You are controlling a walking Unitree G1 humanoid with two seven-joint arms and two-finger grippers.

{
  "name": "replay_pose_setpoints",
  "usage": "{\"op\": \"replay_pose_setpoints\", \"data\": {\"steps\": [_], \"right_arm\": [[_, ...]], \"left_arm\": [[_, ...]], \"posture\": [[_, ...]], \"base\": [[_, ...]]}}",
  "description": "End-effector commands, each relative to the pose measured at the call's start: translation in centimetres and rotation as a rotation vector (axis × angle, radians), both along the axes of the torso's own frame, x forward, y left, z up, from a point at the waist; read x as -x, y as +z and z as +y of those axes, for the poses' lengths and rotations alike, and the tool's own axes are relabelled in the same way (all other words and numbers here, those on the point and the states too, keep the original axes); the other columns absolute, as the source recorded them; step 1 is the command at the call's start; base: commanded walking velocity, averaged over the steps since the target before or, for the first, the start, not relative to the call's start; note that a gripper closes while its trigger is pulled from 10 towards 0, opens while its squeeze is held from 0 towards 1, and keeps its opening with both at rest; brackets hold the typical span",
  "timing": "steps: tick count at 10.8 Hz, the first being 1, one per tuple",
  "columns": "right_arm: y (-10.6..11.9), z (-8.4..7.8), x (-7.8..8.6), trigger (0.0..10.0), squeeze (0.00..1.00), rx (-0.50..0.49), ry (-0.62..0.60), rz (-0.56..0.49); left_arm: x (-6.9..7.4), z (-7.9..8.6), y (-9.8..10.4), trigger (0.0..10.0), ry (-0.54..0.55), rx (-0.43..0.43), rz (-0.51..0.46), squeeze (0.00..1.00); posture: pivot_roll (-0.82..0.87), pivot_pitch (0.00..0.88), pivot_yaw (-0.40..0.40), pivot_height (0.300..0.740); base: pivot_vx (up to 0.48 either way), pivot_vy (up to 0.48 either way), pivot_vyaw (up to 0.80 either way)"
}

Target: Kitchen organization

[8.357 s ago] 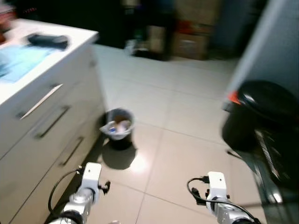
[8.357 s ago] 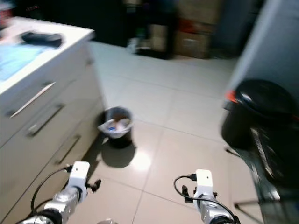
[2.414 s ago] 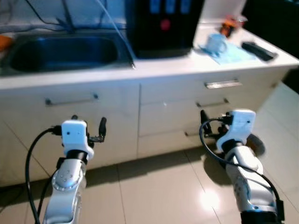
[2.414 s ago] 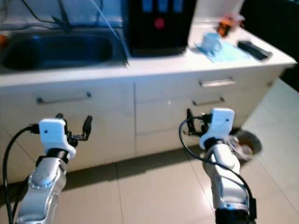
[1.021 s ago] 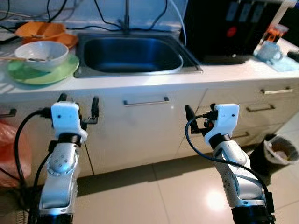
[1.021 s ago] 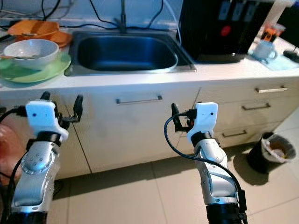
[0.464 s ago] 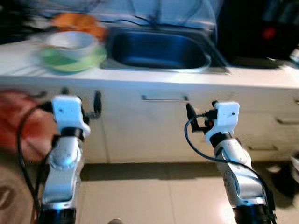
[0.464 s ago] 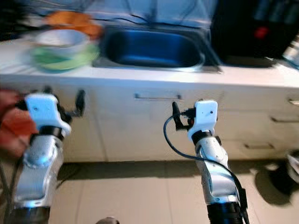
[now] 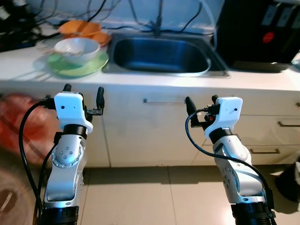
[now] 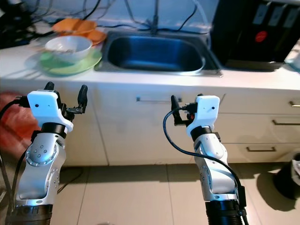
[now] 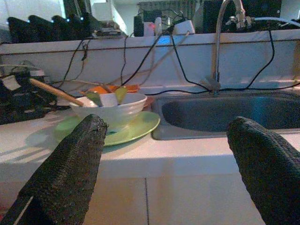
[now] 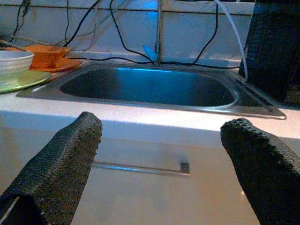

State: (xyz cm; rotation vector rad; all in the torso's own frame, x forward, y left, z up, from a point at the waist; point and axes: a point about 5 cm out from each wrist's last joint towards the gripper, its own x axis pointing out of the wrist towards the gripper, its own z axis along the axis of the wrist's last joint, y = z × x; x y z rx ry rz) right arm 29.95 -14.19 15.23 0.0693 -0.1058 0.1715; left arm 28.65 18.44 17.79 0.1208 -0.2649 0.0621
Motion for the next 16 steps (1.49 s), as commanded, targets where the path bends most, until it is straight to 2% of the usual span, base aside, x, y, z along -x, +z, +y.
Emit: {"op": "replay_pose_setpoints", "data": {"steps": [1,9,12,15,16], "right_arm": [[0.6,0.0,-0.1,10.0,0.0,-0.016,0.007,-0.019],[0.7,0.4,-0.2,10.0,0.0,0.003,0.034,-0.04],[0.8,1.5,-0.1,10.0,0.0,0.009,0.127,-0.032],[0.5,1.2,-0.2,10.0,0.0,0.058,0.078,-0.029],[0.3,1.1,-0.3,10.0,0.0,0.012,0.077,0.002]], "left_arm": [[-0.2,-0.3,0.4,10.0,-0.016,-0.003,-0.007,0.0],[-0.4,-0.3,0.3,10.0,-0.029,0.0,-0.001,0.0],[-0.5,-0.3,0.2,10.0,-0.029,0.011,0.002,0.0],[-0.4,-0.4,0.2,10.0,-0.03,0.007,0.007,0.0],[-0.4,-0.5,0.3,10.0,-0.029,-0.008,-0.004,0.0]], "posture": [[0.08,0.0,-0.059,0.74],[0.08,0.0,-0.058,0.74],[0.08,0.0,-0.059,0.74],[0.09,0.0,-0.059,0.74],[0.09,0.0,-0.059,0.74]], "base": [[0.375,0.0,0.0],[0.446,0.0,0.0],[0.446,0.0,0.0],[0.427,0.0,0.0],[0.0,0.0,0.0]]}}
